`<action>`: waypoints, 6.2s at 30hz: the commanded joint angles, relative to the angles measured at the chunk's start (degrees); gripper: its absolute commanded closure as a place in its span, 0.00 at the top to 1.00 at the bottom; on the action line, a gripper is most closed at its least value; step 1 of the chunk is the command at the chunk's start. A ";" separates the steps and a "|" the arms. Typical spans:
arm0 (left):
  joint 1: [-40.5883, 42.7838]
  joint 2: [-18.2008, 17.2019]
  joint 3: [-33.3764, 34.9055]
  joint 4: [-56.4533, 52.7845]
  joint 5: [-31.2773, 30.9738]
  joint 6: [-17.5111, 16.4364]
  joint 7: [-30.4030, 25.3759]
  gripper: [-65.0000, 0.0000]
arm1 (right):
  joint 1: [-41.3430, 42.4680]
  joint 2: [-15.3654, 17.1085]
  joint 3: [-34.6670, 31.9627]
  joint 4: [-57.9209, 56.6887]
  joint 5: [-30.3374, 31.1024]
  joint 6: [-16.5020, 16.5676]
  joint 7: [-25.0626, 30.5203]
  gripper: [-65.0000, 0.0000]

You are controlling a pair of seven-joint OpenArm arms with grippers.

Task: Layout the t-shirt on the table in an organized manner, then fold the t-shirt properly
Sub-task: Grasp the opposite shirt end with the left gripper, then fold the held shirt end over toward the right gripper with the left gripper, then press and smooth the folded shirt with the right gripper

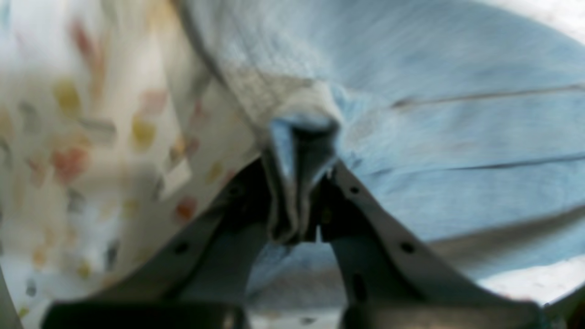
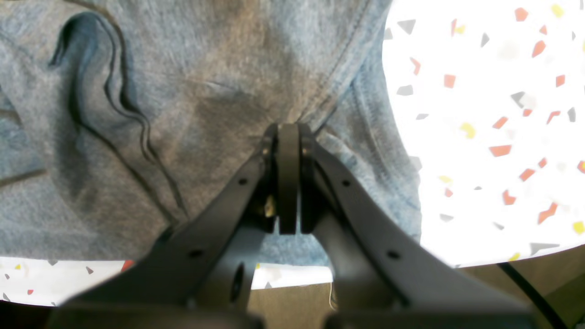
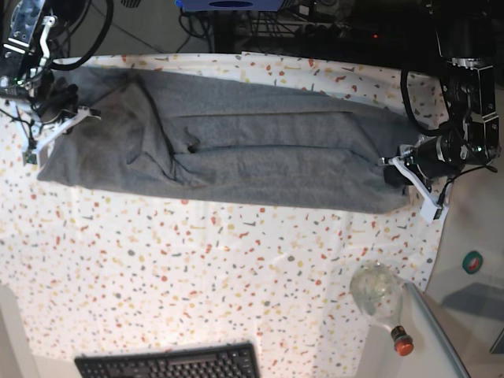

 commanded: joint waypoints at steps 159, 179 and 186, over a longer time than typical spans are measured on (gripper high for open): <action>20.36 -2.70 -40.93 4.72 3.02 -7.38 2.25 0.00 | 0.22 -5.37 -27.73 4.91 0.29 -12.11 -7.62 0.00; 20.36 -1.39 -40.93 4.72 3.11 -7.38 2.25 0.00 | -0.04 -5.11 -27.38 6.06 0.20 -15.27 -5.86 0.00; 20.27 -1.30 -40.93 4.72 3.11 -7.38 2.16 0.00 | 0.13 -3.18 -27.47 5.44 0.38 -20.28 -5.42 0.00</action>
